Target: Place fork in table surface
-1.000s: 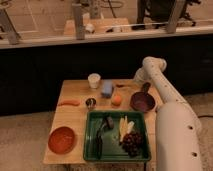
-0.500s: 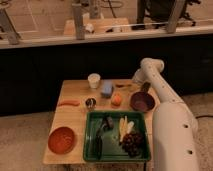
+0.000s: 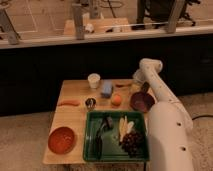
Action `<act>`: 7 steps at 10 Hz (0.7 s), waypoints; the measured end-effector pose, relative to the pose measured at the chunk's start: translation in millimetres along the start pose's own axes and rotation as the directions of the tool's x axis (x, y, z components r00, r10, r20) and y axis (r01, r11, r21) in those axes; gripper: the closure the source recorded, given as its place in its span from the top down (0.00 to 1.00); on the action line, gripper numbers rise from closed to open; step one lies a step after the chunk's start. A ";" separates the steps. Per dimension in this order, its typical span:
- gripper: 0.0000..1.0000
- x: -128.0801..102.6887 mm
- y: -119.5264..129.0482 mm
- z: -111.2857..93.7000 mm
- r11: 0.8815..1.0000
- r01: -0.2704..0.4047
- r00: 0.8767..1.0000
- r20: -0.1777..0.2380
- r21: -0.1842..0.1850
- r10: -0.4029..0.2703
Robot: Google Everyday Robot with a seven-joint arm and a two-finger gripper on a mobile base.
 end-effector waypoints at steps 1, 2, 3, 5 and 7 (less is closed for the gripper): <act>0.80 -1.1 -0.5 2.3 1.000 0.001 1.000 -0.002 -0.004 -0.001; 0.80 -1.3 -0.4 4.5 1.000 0.000 1.000 -0.004 -0.011 0.000; 0.80 -0.6 -0.2 5.5 1.000 0.000 1.000 -0.005 -0.015 0.000; 0.73 2.5 0.9 7.0 1.000 -0.002 1.000 -0.006 -0.024 0.001; 0.53 2.7 3.9 11.2 0.999 0.004 1.000 -0.006 -0.038 -0.004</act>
